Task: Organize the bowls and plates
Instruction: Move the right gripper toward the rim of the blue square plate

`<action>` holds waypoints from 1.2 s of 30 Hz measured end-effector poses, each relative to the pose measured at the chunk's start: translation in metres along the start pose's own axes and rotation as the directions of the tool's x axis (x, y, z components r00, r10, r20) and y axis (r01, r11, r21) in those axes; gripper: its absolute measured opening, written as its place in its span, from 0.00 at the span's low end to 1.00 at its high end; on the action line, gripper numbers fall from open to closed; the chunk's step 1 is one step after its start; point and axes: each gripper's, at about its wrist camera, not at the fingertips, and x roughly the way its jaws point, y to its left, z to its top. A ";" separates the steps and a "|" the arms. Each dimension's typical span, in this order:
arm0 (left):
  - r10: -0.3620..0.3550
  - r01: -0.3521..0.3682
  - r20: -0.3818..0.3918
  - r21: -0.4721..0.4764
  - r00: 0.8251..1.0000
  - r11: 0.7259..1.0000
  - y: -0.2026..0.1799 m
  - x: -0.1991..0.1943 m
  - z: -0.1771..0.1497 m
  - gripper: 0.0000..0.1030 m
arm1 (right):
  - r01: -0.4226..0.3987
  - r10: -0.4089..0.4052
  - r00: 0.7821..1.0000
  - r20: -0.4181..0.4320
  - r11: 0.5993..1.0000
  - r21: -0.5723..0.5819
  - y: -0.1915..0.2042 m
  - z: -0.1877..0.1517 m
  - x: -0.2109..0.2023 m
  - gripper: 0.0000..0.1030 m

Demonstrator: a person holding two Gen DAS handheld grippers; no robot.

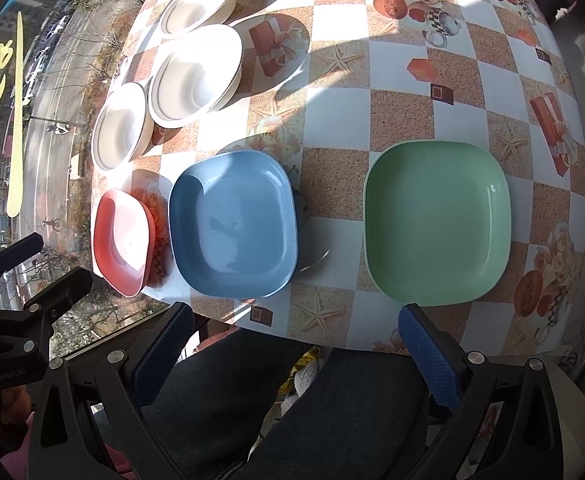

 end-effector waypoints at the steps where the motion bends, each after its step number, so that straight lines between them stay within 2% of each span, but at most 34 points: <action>1: -0.007 0.007 -0.002 -0.005 1.000 1.000 0.001 0.001 0.000 1.00 | -0.011 0.011 1.000 0.006 1.000 0.009 -0.003 0.000 0.000 1.00; 5: -0.024 0.022 -0.037 -0.050 0.999 0.998 0.011 0.009 -0.002 1.00 | -0.080 0.078 0.997 0.027 0.994 0.072 -0.015 0.000 -0.003 1.00; 8: -0.016 0.012 -0.050 -0.083 0.999 0.996 0.020 0.014 -0.004 1.00 | -0.131 0.133 0.991 -0.007 0.982 0.133 -0.022 -0.001 0.003 1.00; 14: -0.011 0.006 -0.043 -0.112 0.999 0.994 0.029 0.027 -0.005 1.00 | -0.222 0.227 0.974 -0.015 0.964 0.149 -0.023 0.005 0.017 1.00; 17: -0.021 0.021 0.000 -0.109 1.000 0.994 0.032 0.042 -0.001 1.00 | -0.303 0.316 0.948 -0.044 0.934 0.188 -0.026 0.010 0.041 1.00; 20: 0.021 -0.022 -0.009 -0.098 1.000 0.995 0.036 0.067 0.002 1.00 | -0.363 0.392 0.919 -0.053 0.889 0.280 -0.039 0.012 0.068 1.00; 22: 0.056 -0.058 -0.025 -0.107 0.998 0.993 0.040 0.077 -0.001 1.00 | -0.372 0.407 0.912 -0.041 0.867 0.330 -0.048 0.014 0.082 1.00; 26: 0.110 -0.116 -0.053 -0.133 0.993 0.984 0.044 0.088 -0.015 1.00 | -0.355 0.390 0.921 -0.017 0.856 0.376 -0.068 0.024 0.091 1.00; 27: 0.131 -0.137 -0.050 -0.126 0.990 0.983 0.043 0.090 -0.018 1.00 | -0.337 0.371 0.929 -0.015 0.860 0.384 -0.072 0.027 0.090 1.00; 29: 0.193 -0.197 -0.048 -0.096 0.980 0.976 0.041 0.093 -0.025 1.00 | -0.225 0.244 0.970 -0.005 0.900 0.373 -0.082 0.034 0.083 1.00; 31: 0.247 -0.249 -0.043 -0.062 0.968 0.967 0.038 0.097 -0.029 1.00 | -0.080 0.092 0.996 -0.021 0.943 0.323 -0.084 0.042 0.075 1.00; 32: 0.276 -0.278 -0.039 -0.046 0.960 0.959 0.036 0.100 -0.032 1.00 | -0.049 0.059 0.998 -0.024 0.955 0.292 -0.082 0.045 0.072 1.00; 34: 0.326 -0.327 -0.038 -0.023 0.945 0.945 0.035 0.107 -0.035 1.00 | -0.036 0.043 0.999 -0.025 0.972 0.234 -0.071 0.048 0.069 1.00; 36: 0.328 -0.329 -0.052 -0.020 0.943 0.944 0.038 0.114 -0.036 1.00 | -0.014 0.022 0.999 -0.042 0.983 0.185 -0.054 0.047 0.071 1.00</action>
